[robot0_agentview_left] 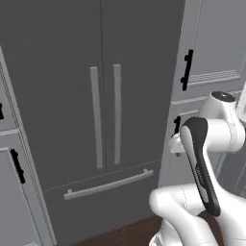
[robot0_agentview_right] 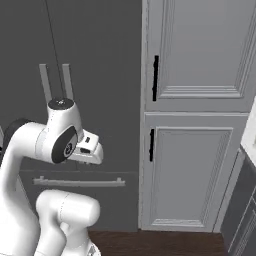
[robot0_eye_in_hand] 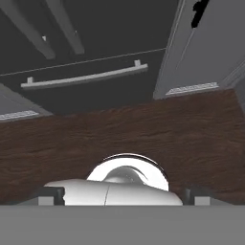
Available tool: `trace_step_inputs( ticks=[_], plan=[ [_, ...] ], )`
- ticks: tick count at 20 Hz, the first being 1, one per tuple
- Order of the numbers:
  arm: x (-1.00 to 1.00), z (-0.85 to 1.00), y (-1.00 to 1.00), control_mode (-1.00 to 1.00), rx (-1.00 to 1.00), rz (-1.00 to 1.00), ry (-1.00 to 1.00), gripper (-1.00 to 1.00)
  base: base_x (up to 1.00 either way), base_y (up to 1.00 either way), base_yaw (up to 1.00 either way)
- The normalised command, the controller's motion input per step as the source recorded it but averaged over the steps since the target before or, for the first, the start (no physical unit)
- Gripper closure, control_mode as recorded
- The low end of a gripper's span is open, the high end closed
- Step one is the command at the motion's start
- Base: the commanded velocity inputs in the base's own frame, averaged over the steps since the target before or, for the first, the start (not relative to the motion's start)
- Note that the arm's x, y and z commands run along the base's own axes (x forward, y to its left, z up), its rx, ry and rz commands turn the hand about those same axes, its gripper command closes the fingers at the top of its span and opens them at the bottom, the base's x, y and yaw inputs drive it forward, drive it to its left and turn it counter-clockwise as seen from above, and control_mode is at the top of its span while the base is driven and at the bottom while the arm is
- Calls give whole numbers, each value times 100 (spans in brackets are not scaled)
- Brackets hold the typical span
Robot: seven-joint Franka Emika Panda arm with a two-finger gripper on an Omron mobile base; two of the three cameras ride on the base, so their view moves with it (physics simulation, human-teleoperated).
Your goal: Grab a lemon wedge from the fridge and one ice cube from the ice bowl, and put them in the glass of lemonade.
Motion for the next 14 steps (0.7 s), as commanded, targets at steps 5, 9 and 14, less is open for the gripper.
trace_step_inputs(
  ticks=[5,9,14],
  plan=[
    [0,0,0,100,0,0,0,-100,0,32,29],
    [0,0,0,100,0,0,0,-100,-64,2,14],
    [0,0,0,100,0,0,0,-100,-55,-4,29]
  ],
)
